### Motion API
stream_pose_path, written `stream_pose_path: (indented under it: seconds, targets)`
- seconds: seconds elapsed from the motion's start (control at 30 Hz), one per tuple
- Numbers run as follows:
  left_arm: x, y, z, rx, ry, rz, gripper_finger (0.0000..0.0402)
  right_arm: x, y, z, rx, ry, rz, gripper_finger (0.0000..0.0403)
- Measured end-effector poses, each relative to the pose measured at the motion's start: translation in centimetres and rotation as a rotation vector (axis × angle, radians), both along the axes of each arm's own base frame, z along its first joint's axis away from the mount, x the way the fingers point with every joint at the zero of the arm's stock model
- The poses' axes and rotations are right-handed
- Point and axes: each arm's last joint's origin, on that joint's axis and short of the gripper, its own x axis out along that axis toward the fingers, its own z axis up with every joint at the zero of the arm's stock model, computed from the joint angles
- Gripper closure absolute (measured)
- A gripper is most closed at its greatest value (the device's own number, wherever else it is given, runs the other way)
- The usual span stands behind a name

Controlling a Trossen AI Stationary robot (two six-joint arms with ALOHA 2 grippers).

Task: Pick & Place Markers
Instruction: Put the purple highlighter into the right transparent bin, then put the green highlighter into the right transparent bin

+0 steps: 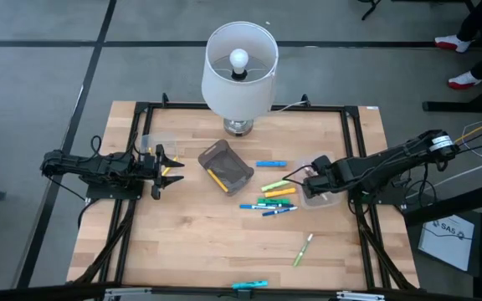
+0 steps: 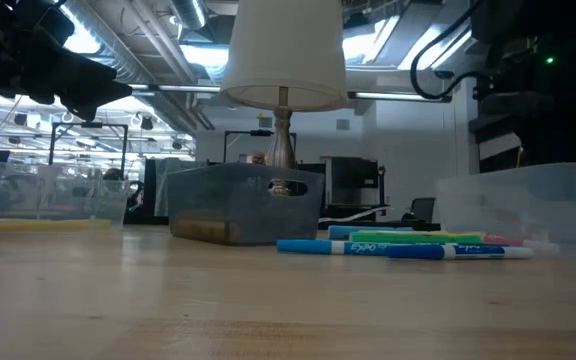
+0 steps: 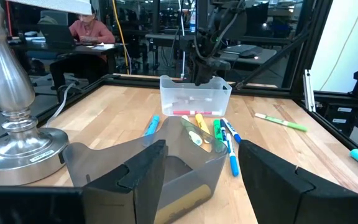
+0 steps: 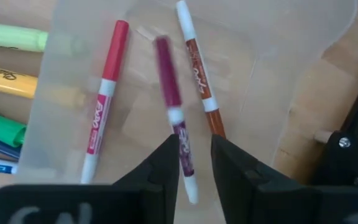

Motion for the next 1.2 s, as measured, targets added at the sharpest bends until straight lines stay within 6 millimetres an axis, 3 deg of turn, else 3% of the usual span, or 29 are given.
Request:
stream_pose_path:
  seconds: [0.27, 0.63, 0.87, 1.2]
  targets:
    - [0.0, 0.0, 0.0, 0.0, 0.0, 0.0, 0.0205, 0.4, 0.1, 0.4, -0.002, -0.015, 0.062, 0.0306]
    - [0.0, 0.0, 0.0, 0.0, 0.0, 0.0, 0.0205, 3.2, 0.6, 5.3, -0.052, -0.255, 0.164, 0.0305]
    - [0.0, 0.0, 0.0, 0.0, 0.0, 0.0, 0.0206, 5.6, 2.2, 6.7, 0.069, -0.504, 0.381, 0.0305]
    - [0.0, 0.0, 0.0, 0.0, 0.0, 0.0, 0.0205, 7.5, 5.1, 8.3, 0.036, -0.768, 0.645, 0.0305]
